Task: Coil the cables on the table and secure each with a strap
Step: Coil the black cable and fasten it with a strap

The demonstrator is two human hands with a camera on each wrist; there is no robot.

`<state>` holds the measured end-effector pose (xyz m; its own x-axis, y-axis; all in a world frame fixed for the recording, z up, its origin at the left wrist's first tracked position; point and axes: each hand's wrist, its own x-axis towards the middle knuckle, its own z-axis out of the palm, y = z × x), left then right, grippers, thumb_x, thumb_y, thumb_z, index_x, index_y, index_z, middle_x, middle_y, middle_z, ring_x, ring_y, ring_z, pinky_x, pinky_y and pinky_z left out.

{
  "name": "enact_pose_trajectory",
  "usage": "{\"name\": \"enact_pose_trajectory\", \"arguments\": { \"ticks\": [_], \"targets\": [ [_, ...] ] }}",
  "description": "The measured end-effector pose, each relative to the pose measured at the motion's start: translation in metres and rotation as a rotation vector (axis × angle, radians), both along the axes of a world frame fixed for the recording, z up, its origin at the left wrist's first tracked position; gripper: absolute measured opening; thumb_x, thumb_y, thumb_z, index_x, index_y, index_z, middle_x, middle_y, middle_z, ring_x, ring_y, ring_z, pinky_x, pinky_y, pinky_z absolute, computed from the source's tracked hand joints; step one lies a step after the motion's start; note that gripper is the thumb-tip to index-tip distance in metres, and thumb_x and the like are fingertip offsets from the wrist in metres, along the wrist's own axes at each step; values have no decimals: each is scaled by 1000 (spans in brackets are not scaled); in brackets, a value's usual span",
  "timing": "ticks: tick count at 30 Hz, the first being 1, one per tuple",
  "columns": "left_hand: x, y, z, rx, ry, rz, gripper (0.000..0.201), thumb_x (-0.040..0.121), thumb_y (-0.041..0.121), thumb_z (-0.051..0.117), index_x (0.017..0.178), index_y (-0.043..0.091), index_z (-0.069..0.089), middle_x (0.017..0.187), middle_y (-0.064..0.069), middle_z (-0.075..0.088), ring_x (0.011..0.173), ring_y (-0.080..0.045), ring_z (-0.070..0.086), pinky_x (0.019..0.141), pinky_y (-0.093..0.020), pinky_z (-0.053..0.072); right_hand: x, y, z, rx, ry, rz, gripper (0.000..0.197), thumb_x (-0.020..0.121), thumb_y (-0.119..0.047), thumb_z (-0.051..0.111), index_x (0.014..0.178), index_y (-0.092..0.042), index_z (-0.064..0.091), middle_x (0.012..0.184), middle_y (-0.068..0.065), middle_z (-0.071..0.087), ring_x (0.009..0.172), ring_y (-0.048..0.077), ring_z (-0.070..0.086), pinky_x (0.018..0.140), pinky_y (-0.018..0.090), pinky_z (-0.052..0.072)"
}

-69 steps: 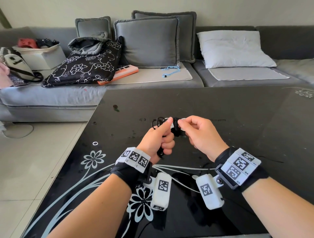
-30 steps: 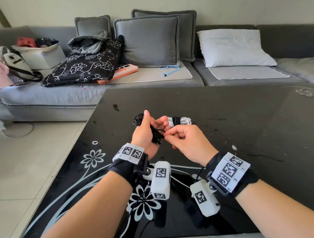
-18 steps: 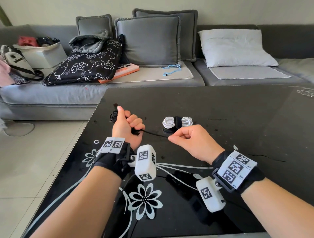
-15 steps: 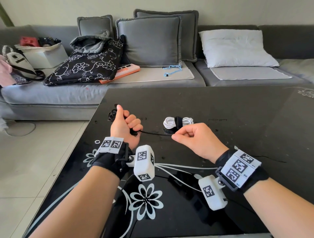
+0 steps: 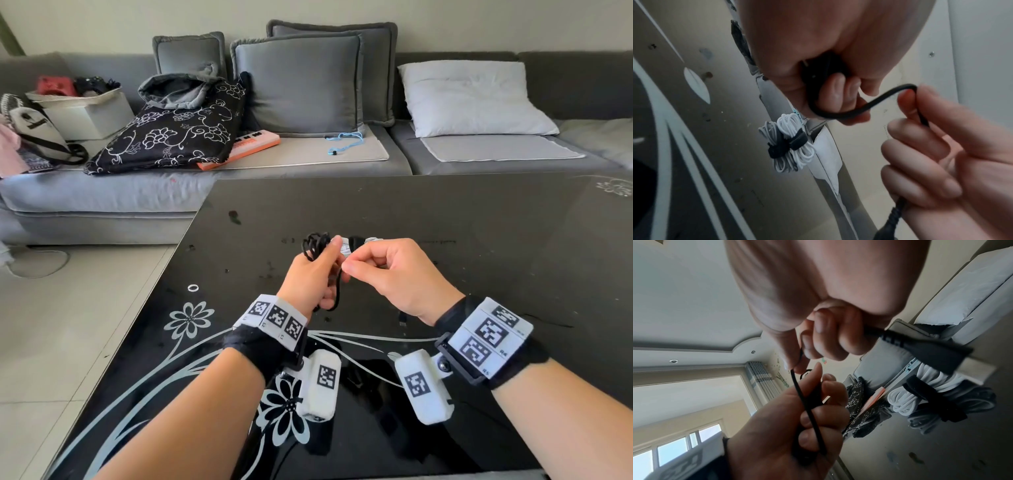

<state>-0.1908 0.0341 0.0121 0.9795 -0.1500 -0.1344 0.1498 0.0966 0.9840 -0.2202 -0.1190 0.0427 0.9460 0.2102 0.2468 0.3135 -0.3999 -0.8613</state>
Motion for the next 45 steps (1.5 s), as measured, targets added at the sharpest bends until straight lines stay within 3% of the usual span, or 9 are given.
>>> {"name": "enact_pose_trajectory", "arguments": {
  "ticks": [4, 10, 16, 20, 25, 32, 36, 40, 45],
  "targets": [
    [-2, -3, -5, 78, -10, -88, 45, 99, 48, 51, 77, 10, 59, 55, -5, 52, 40, -13, 31, 40, -21, 28, 1, -2, -3, 21, -17, -14, 14, 91, -15, 70, 83, -7, 77, 72, 4, 74, 65, 3, 61, 72, 11, 46],
    [-1, -5, -8, -18, -9, -146, 43, 99, 49, 51, 86, 9, 52, 47, 0, 38, 48, -16, 36, 52, -27, 38, 5, -3, -8, 35, -15, -52, 12, 90, -17, 70, 88, -9, 78, 74, -3, 73, 65, -2, 60, 69, 9, 44],
    [-6, -7, -3, -69, 112, -213, 59, 93, 68, 41, 70, 13, 42, 50, 1, 26, 44, -18, 34, 52, -30, 39, 6, -2, -10, 28, -33, -63, 12, 90, -18, 70, 84, -10, 77, 78, 1, 76, 72, 8, 68, 74, 12, 49],
    [-11, -8, 1, -39, 167, -286, 69, 86, 81, 30, 69, 15, 41, 53, 0, 22, 41, -17, 27, 48, -27, 36, 5, -2, -10, 52, -24, -99, 13, 88, -18, 73, 80, -7, 75, 71, 2, 73, 64, 3, 63, 67, 11, 46],
    [-13, -7, 4, -101, 198, -418, 69, 82, 83, 31, 74, 16, 43, 56, 0, 14, 41, -13, 14, 43, -23, 23, 7, -5, -10, 107, -22, -172, 31, 85, -27, 77, 73, -1, 65, 64, 12, 69, 59, 13, 54, 61, 25, 44],
    [-13, -3, -1, -87, 78, -517, 40, 94, 49, 56, 68, 21, 45, 51, 5, 21, 39, -9, 20, 44, -23, 27, 11, -5, -14, 113, 57, -157, 39, 87, -36, 72, 78, 0, 62, 66, 22, 66, 59, 18, 51, 63, 30, 42],
    [-12, -3, 0, -125, 60, -526, 38, 91, 50, 56, 70, 20, 47, 51, 5, 22, 39, -8, 21, 45, -23, 27, 9, -3, -13, 120, 98, -133, 29, 96, -29, 63, 85, -3, 62, 54, -2, 61, 39, 0, 45, 47, 9, 34],
    [-14, -4, 3, -196, 55, -517, 37, 91, 49, 53, 71, 19, 49, 50, 6, 22, 39, -8, 22, 46, -23, 30, 6, 1, -10, 82, 120, -110, 38, 102, -37, 48, 80, -8, 60, 53, -8, 56, 41, 2, 44, 43, 12, 34],
    [-7, 0, 4, -279, 99, -370, 43, 102, 47, 41, 72, 18, 51, 48, 7, 20, 38, -8, 20, 46, -24, 27, 7, 0, -7, 228, 139, -148, 40, 104, -38, 44, 96, -2, 59, 67, 13, 48, 41, 17, 38, 38, 21, 29]
  ]
}}
